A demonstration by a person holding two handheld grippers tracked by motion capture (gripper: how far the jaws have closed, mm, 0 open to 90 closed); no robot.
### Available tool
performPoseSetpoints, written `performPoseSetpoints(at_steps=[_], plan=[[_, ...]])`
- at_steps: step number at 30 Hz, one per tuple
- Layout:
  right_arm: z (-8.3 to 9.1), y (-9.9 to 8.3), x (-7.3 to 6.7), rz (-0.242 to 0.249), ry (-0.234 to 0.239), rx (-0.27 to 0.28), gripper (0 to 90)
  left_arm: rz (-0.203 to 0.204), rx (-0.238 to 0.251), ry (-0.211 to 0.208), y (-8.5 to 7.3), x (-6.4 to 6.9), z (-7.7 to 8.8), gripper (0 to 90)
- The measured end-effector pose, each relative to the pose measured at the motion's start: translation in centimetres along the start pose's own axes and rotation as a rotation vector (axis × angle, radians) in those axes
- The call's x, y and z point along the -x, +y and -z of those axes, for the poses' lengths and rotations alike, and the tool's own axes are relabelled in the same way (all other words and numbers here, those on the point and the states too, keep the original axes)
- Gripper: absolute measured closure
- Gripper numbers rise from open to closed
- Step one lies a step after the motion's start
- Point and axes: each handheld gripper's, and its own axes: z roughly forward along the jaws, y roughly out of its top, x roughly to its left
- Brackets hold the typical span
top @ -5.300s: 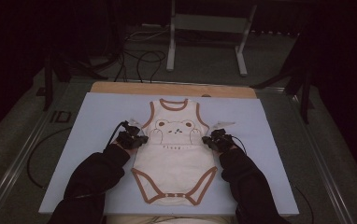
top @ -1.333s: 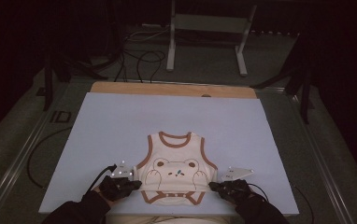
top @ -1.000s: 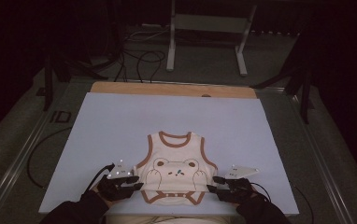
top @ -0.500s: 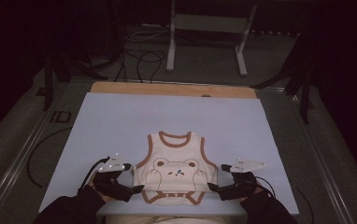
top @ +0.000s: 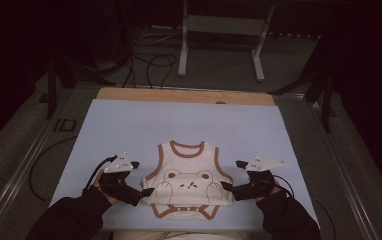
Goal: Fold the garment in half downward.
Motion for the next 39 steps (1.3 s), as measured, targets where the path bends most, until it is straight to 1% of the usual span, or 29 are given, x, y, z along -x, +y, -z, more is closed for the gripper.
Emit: performPoseSetpoints(at_steps=[4,5,6,7,8,9,10,11,12,15,16,18,21,27,29,33,34,39], plan=[[-0.1,0.5,0.2,0.0,-0.004,0.008,9.9,-0.004,0.006,-0.004,0.4,-0.3,0.1,0.2],[-0.2,0.8,0.5,0.003,-0.003,0.016,9.9,-0.008,0.006,-0.005,0.7,-0.5,0.0,0.2],[-0.5,1.5,1.0,0.012,0.002,0.017,10.4,-0.011,0.008,-0.008,1.1,-0.8,0.0,0.2],[-0.5,1.5,1.0,0.012,0.002,0.017,10.4,-0.011,0.008,-0.008,1.1,-0.8,0.0,0.2],[-0.8,2.0,1.3,0.013,0.006,0.017,11.0,-0.012,0.015,-0.009,1.5,-1.1,-0.1,0.2],[-0.8,2.0,1.3,0.013,0.006,0.017,11.0,-0.012,0.015,-0.009,1.5,-1.1,-0.1,0.2],[-1.2,2.4,1.6,0.019,0.01,0.015,11.0,-0.014,0.019,-0.016,1.8,-1.4,-0.2,0.2],[-1.2,2.4,1.6,0.019,0.01,0.015,11.0,-0.014,0.019,-0.016,1.8,-1.4,-0.2,0.2],[-1.6,2.8,1.8,0.028,0.008,0.012,10.9,-0.014,0.025,-0.017,2.1,-1.8,-0.4,0.2],[-1.8,3.0,1.9,0.029,0.007,0.013,10.9,-0.01,0.025,-0.016,2.2,-2.0,-0.5,0.2],[-2.4,3.5,2.2,0.033,0.009,0.01,10.6,-0.018,0.026,-0.009,2.5,-2.4,-0.8,0.2],[-2.7,3.8,2.5,0.038,0.01,0.006,10.2,-0.021,0.031,-0.012,2.8,-2.8,-1.0,0.2],[-3.3,4.2,2.9,0.038,0.014,0.005,10.2,-0.011,0.041,-0.02,3.2,-3.4,-1.3,0.2],[-4.3,4.8,3.8,0.041,0.017,-0.002,10.2,-0.019,0.029,-0.026,3.6,-4.3,-2.3,0.2],[-4.5,5.0,4.2,0.038,0.019,0.001,10.2,-0.011,0.031,-0.024,3.6,-4.6,-2.6,0.2],[-5.0,5.2,4.7,0.036,0.016,0.0,10.2,-0.014,0.016,-0.021,3.8,-5.2,-3.3,0.2],[-5.3,5.3,5.0,0.038,0.013,-0.001,10.3,-0.014,0.013,-0.02,3.8,-5.4,-3.4,0.1],[-6.3,5.3,6.1,0.024,0.022,-0.022,10.3,-0.005,0.002,-0.017,3.8,-6.3,-4.4,0.2]])
